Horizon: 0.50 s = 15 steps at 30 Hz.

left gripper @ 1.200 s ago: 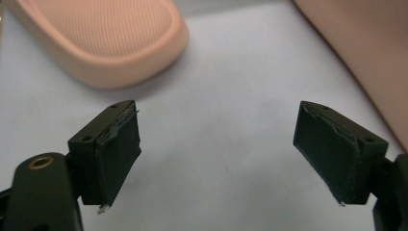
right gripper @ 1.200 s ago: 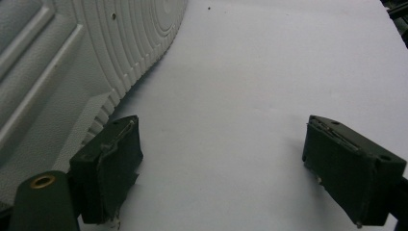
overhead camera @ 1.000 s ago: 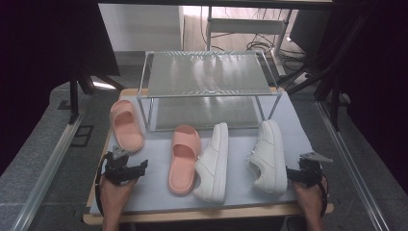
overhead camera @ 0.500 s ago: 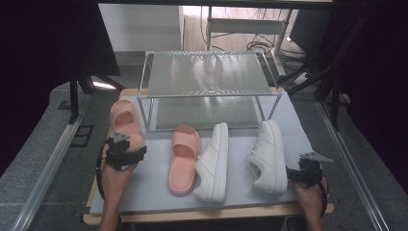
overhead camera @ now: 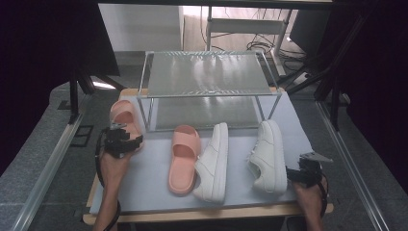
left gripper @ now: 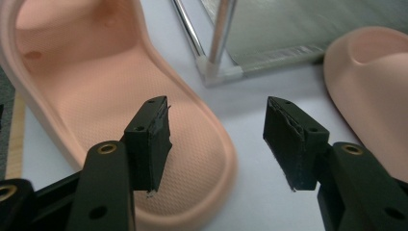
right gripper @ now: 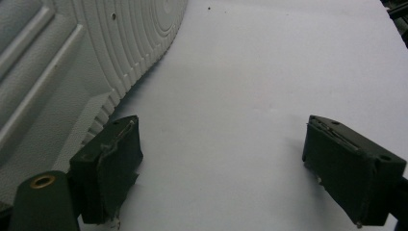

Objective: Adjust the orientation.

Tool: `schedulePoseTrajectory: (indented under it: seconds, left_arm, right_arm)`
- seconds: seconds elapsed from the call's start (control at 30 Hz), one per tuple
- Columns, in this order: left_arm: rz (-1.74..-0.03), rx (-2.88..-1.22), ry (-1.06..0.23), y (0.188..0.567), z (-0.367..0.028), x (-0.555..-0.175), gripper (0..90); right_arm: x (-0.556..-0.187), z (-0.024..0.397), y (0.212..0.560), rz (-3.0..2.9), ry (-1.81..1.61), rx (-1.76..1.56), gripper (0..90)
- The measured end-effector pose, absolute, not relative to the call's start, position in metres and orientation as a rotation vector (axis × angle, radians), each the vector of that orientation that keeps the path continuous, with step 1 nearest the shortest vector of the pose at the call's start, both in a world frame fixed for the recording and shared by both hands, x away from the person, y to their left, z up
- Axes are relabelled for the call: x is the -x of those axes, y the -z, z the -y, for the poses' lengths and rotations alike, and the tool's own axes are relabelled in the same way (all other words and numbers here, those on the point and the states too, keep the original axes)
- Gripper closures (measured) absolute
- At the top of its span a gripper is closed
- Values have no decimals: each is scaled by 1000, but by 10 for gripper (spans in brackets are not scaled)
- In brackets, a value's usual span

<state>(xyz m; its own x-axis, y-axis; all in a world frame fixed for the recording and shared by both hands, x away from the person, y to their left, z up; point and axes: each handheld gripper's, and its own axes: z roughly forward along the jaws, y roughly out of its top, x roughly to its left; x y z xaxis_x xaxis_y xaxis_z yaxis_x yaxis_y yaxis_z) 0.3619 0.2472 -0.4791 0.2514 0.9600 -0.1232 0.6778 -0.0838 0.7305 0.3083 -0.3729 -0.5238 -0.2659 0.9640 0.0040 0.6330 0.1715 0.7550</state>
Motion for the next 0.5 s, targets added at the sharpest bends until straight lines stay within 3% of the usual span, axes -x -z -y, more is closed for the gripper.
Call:
schedulePoseTrajectory:
  seconds: [0.5]
  left_arm:
    - [-1536,-1808,-550,477,-260,-397,507]
  right_arm:
    - [-308,373,524,-1971,-900,-1500,138]
